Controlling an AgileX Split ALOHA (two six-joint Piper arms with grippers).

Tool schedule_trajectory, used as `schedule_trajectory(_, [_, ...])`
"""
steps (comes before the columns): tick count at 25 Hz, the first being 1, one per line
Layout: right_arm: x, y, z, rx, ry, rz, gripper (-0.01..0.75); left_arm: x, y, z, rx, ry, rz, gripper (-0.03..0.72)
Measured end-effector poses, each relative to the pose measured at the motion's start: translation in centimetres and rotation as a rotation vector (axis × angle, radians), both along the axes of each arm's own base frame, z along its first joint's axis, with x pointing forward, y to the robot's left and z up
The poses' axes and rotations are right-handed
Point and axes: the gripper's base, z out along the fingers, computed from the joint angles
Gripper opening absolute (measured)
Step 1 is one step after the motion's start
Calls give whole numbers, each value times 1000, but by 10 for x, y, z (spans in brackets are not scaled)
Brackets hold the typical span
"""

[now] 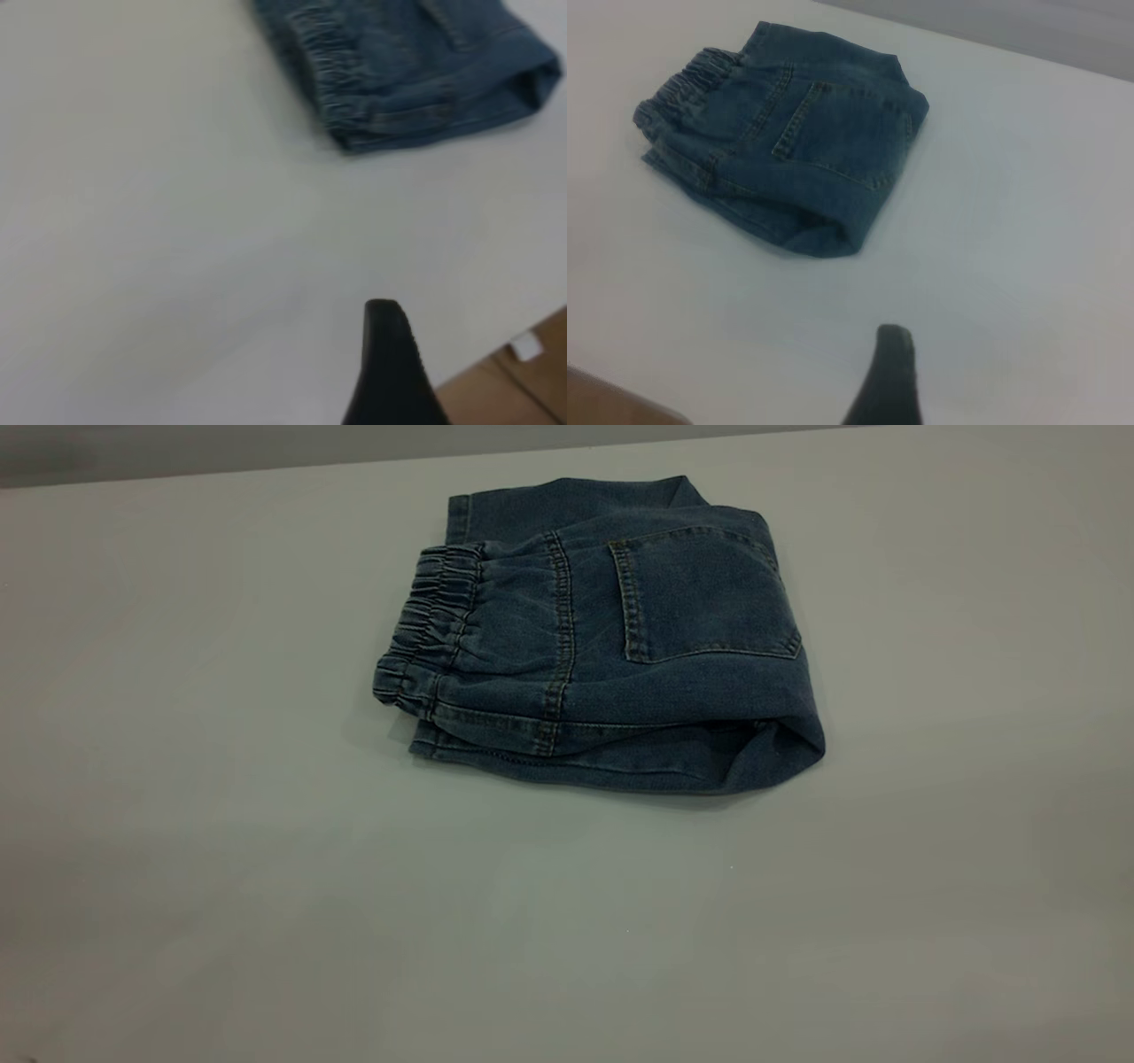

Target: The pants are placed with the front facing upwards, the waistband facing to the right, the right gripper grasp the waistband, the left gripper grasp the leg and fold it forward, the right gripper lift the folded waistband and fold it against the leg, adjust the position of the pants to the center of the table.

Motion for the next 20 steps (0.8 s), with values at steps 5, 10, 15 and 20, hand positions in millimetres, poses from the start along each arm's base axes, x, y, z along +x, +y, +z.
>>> schedule_trajectory(5, [0,0,0,-1,0,-1,566,-1,-8,-3,-17,-5,-87,414])
schedule_trajectory(10, [0,0,0,-2,0,-1,566,-2,-12,-4,5,-27,-154,414])
schedule_trajectory(15, [0,0,0,-2,0,-1,566,-2,-12,-4,5,-27,-154,414])
schedule_trajectory(20, [0,0,0,-2,0,-1,566,-2,-12,-4,6,-27,-153,414])
